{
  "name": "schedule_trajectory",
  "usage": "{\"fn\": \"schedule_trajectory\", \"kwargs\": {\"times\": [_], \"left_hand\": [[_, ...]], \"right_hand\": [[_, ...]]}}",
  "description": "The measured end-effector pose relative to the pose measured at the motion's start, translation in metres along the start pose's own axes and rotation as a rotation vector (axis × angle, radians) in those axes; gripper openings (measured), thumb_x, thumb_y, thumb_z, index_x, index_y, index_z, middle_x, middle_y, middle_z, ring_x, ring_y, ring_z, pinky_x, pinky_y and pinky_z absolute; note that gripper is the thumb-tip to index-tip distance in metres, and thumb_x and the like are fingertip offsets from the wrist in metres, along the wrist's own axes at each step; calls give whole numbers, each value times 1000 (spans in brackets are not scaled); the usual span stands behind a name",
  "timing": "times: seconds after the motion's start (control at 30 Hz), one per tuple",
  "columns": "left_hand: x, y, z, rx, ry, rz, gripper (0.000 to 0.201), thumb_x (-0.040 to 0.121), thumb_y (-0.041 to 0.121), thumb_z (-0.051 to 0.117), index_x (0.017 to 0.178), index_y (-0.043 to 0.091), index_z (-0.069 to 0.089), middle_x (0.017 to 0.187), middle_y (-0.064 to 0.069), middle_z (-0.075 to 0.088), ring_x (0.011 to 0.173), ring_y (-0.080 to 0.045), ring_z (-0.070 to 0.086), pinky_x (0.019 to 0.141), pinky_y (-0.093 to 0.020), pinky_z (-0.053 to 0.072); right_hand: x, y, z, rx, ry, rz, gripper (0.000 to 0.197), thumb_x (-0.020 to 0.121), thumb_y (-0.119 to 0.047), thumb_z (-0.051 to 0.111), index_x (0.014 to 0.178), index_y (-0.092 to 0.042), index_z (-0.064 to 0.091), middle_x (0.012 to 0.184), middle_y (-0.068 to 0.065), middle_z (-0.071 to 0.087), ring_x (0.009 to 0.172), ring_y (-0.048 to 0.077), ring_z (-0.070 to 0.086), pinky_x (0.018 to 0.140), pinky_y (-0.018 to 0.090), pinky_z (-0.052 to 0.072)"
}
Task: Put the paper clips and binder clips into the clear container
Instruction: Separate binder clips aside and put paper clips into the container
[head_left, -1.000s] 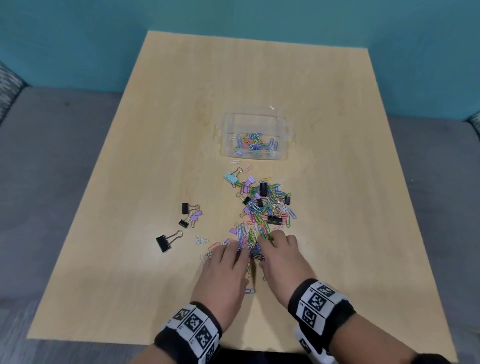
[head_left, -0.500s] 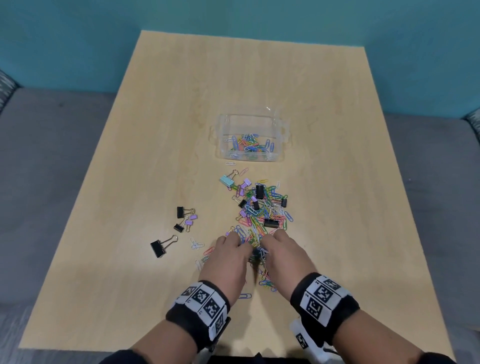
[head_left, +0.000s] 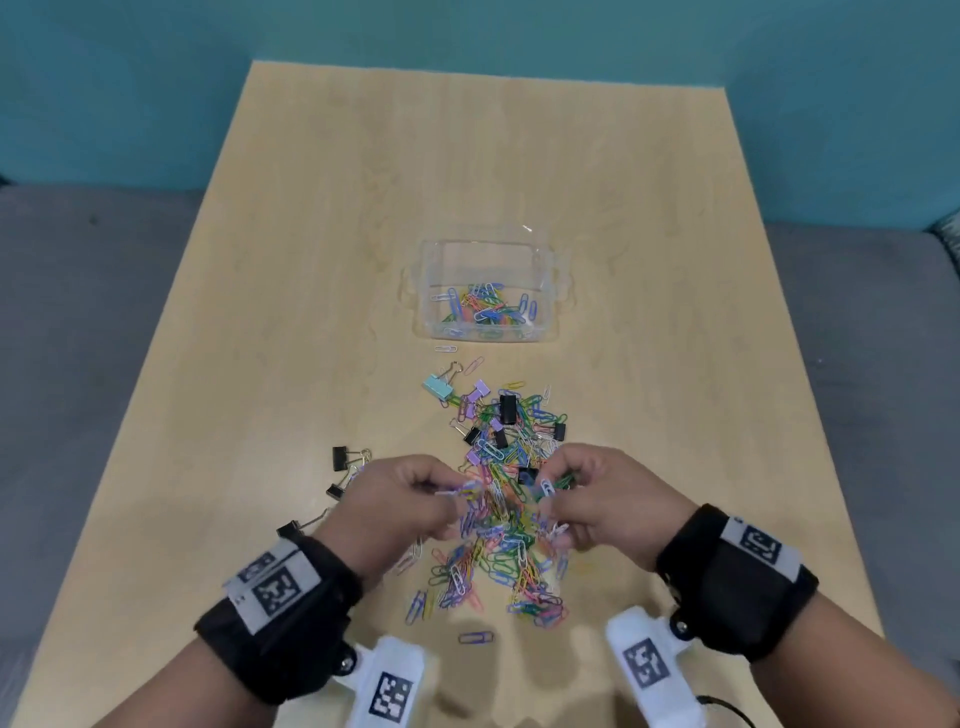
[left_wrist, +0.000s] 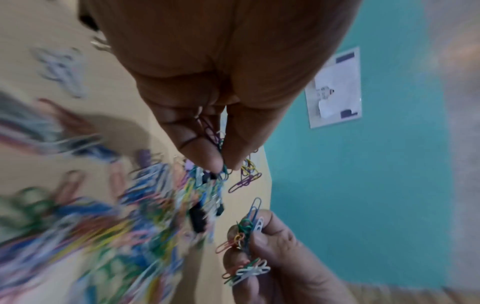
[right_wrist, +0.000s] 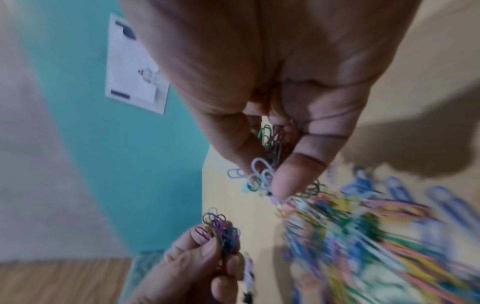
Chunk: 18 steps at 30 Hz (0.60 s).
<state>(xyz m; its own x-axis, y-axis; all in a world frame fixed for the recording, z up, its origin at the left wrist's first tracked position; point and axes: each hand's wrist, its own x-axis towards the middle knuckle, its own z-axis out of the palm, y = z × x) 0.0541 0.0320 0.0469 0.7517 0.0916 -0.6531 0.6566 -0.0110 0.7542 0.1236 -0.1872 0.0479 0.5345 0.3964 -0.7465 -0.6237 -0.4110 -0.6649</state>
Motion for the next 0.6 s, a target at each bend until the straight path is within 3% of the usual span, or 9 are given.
{"fn": "schedule_trajectory", "kwargs": {"times": [0.07, 0.17, 0.23, 0.3, 0.37, 0.43, 0.47, 0.53, 0.6], "left_hand": [[15, 23, -7, -72, 28, 11, 17, 56, 11, 75, 73, 12, 70, 62, -14, 62, 47, -20, 54, 56, -30, 37], [50, 59, -16, -72, 106, 84, 18, 66, -3, 76, 74, 10, 66, 61, -12, 62, 47, -19, 56, 55, -30, 41], [78, 82, -20, -48, 174, 149, 19, 73, -9, 70, 73, 9, 64, 62, -10, 61, 45, -16, 56, 55, -29, 48], [102, 103, -19, 20, 238, 200, 20, 74, -8, 70, 71, 10, 64, 62, -7, 61, 48, -15, 57, 65, -36, 55], [117, 118, -15, 108, 271, 244, 19, 76, -5, 70, 70, 12, 64, 60, -5, 60, 49, -17, 57, 70, -42, 56], [126, 127, -9, 198, 274, 278, 11, 79, 0, 68, 76, 10, 67, 63, -5, 62, 53, -18, 59, 70, -41, 56], [128, 128, -8, 254, 269, 291, 8, 81, 4, 68, 85, 10, 69, 70, -5, 65, 58, -18, 62, 71, -39, 56], [129, 123, -11, 369, 292, 321, 21, 83, 12, 65, 104, 15, 69, 92, -1, 68, 77, -18, 67, 81, -37, 55], [117, 111, -22, 411, 326, 360, 28, 85, 14, 60, 112, 20, 66, 105, 1, 65, 85, -20, 68, 87, -38, 52]], "right_hand": [[8, -23, -8, 67, -3, -43, 23, 82, 9, 63, 85, -13, 56, 67, 19, 59, 44, 20, 61, 49, 27, 28], [31, -67, -20, 114, 74, -145, 24, 82, 16, 59, 81, -8, 55, 64, 15, 58, 45, 19, 56, 41, 25, 49], [52, -96, -27, 59, 146, -192, 27, 82, 17, 58, 79, -9, 54, 65, 16, 57, 47, 20, 54, 46, 26, 54], [73, -121, -31, -38, 225, -221, 27, 81, 15, 59, 78, -11, 53, 69, 15, 56, 51, 21, 55, 54, 32, 57], [91, -141, -31, -170, 303, -245, 27, 80, 12, 62, 74, -12, 52, 73, 12, 54, 54, 22, 57, 64, 42, 59], [101, -155, -29, -287, 343, -268, 25, 80, 9, 64, 73, -13, 54, 75, 11, 55, 55, 23, 60, 63, 41, 60], [104, -159, -27, -305, 338, -268, 22, 80, 7, 64, 76, -13, 56, 77, 12, 56, 57, 23, 61, 62, 39, 60], [103, -161, -27, -288, 317, -235, 17, 83, 1, 64, 93, -13, 61, 86, 13, 59, 65, 24, 64, 67, 41, 60], [90, -153, -31, -365, 340, -229, 29, 87, -12, 64, 115, -15, 58, 98, 8, 59, 78, 24, 65, 71, 45, 60]]}}
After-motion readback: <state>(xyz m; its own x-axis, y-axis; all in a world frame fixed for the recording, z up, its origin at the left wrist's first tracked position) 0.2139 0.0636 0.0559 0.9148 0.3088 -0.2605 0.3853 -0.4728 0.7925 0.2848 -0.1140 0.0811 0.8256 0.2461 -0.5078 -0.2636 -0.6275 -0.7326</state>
